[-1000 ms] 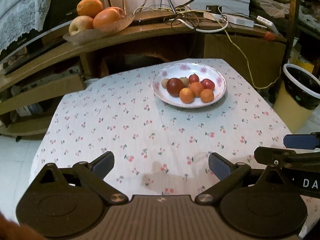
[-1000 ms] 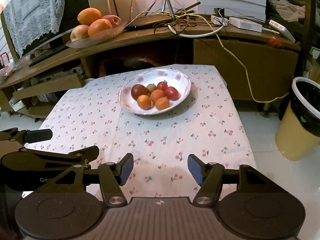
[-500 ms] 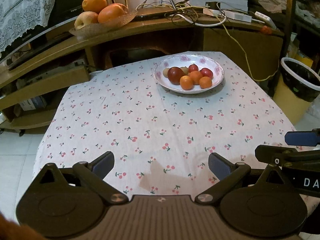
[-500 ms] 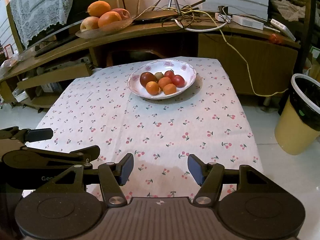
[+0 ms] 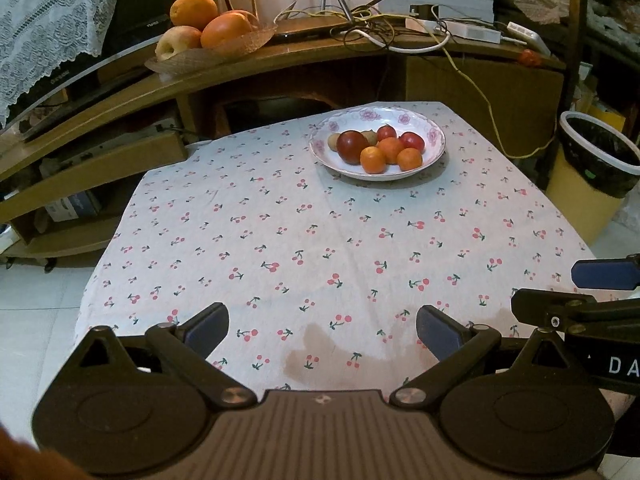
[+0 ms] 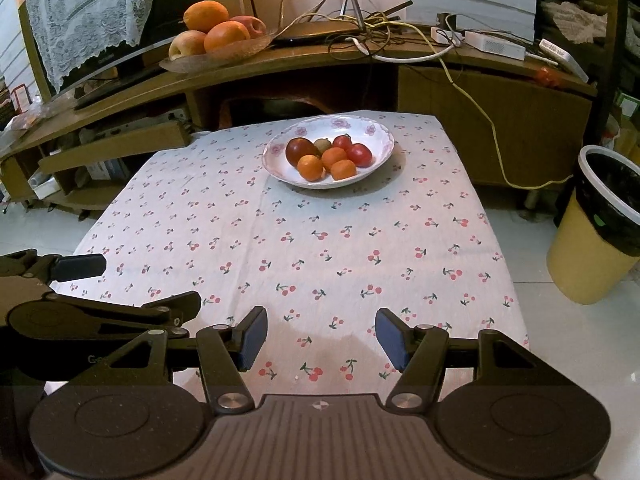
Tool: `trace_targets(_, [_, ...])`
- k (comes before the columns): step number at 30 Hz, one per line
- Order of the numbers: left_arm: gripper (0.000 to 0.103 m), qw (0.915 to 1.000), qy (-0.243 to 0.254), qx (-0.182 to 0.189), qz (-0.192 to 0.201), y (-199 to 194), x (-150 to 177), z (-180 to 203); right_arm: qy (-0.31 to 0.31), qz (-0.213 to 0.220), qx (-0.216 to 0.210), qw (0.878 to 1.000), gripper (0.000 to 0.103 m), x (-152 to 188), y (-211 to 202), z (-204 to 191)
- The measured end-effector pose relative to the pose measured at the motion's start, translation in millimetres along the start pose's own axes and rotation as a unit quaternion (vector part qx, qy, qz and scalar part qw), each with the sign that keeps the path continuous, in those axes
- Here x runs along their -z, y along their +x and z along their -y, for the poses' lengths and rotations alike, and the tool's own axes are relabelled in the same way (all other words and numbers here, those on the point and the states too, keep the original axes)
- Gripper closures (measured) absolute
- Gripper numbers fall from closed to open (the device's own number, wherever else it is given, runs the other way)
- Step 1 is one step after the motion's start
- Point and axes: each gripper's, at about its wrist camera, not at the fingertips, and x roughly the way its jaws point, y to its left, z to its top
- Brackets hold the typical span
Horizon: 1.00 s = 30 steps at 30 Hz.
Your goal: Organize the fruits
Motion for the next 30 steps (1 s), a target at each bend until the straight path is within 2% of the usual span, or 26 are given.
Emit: trace_targets(30, [0.0, 0.9998, 0.013, -0.017, -0.001, 1.2, 8.0, 3.3, -0.006, -0.007, -0.001, 1.0, 0.041, 8.7, 2.4, -4.5])
